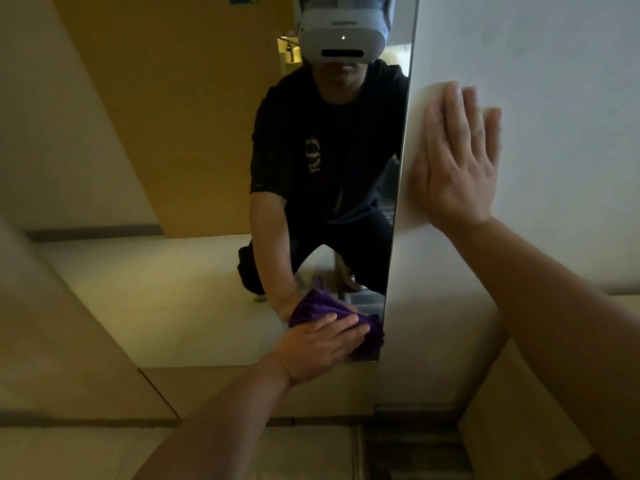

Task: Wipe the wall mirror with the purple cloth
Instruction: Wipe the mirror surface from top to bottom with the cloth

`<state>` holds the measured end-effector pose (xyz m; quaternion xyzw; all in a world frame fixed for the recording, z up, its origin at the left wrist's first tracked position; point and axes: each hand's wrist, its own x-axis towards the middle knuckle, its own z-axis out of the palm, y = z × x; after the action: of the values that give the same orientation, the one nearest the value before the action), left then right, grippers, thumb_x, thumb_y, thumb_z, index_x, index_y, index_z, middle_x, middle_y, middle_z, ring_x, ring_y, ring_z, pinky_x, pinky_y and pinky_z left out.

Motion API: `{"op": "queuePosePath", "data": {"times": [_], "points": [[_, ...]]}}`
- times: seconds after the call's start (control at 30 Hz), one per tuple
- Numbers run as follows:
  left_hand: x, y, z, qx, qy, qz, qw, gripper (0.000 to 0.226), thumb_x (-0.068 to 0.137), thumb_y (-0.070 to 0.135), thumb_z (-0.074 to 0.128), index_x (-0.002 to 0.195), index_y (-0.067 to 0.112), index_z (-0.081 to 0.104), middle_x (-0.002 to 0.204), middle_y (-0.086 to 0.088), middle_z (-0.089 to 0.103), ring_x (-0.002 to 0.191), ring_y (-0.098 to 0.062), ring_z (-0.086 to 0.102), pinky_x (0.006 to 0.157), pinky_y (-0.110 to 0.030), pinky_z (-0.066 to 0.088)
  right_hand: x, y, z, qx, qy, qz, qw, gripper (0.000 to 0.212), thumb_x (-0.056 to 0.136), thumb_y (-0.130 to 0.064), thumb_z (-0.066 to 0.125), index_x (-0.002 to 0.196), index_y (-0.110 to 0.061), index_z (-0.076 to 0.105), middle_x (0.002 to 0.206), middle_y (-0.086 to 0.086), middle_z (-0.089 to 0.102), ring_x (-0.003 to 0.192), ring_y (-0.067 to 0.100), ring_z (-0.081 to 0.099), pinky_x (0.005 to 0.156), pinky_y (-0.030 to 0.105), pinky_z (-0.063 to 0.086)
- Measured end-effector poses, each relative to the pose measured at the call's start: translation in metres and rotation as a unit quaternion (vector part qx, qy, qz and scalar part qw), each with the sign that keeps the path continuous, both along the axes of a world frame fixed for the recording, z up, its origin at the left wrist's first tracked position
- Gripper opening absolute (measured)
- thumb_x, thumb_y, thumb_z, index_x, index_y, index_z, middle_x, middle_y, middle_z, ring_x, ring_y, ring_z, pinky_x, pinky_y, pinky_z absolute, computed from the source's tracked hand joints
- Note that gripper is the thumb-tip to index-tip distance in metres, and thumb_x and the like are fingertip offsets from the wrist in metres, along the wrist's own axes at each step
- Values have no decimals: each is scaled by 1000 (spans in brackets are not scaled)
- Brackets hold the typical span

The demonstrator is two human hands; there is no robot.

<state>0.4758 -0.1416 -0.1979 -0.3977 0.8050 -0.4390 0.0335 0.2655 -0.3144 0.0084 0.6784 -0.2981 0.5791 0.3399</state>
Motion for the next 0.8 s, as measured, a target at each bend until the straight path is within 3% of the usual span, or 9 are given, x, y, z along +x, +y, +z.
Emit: {"op": "queuePosePath", "data": {"times": [0.1, 0.23, 0.37, 0.53, 0.63, 0.8], "points": [[-8, 17, 0, 86, 54, 21, 995, 43, 95, 20, 51, 138, 21, 55, 150, 2, 48, 139, -20, 42, 114, -37, 28, -1, 6, 2, 36, 11, 18, 999, 47, 105, -18, 44, 150, -7, 40, 155, 20, 38, 145, 39, 32, 119, 58, 21], [-8, 44, 24, 155, 176, 68, 970, 49, 85, 19, 63, 134, 22, 57, 142, 4, 55, 128, -20, 52, 100, -37, 45, 3, 41, -11, 149, -32, 125, 980, 47, 108, -16, 36, 152, -1, 32, 159, 26, 27, 148, 43, 21, 122, 55, 10], [36, 90, 37, 146, 250, 95, 952, 48, 87, 17, 40, 131, 18, 58, 138, 1, 59, 122, -21, 56, 91, -36, 48, 24, 104, -67, 197, 38, 178, 964, 52, 103, -14, 41, 153, -4, 30, 160, 23, 23, 150, 41, 18, 123, 55, 9], [114, 132, 38, 20, 322, 94, 942, 40, 93, 3, 48, 129, 11, 63, 139, -6, 59, 127, -27, 54, 97, -42, 44, 87, 142, -134, 182, 208, 130, 952, 51, 100, -25, 44, 144, 0, 47, 158, 24, 30, 150, 41, 18, 118, 67, 16], [160, 139, 54, -61, 335, 85, 936, 35, 98, 1, 51, 129, 8, 63, 138, -8, 59, 128, -28, 54, 101, -45, 44, 112, 135, -155, 173, 215, 76, 958, 55, 100, -25, 47, 149, -3, 42, 163, 17, 19, 153, 38, 11, 118, 68, 7], [219, 110, 98, -204, 300, 16, 932, 32, 97, -6, 55, 125, 6, 65, 136, -11, 60, 128, -31, 54, 101, -49, 46, 120, 114, -167, 68, 186, 39, 979, 61, 98, -27, 54, 155, -12, 34, 164, 12, 21, 151, 35, 18, 120, 62, 9]]}}
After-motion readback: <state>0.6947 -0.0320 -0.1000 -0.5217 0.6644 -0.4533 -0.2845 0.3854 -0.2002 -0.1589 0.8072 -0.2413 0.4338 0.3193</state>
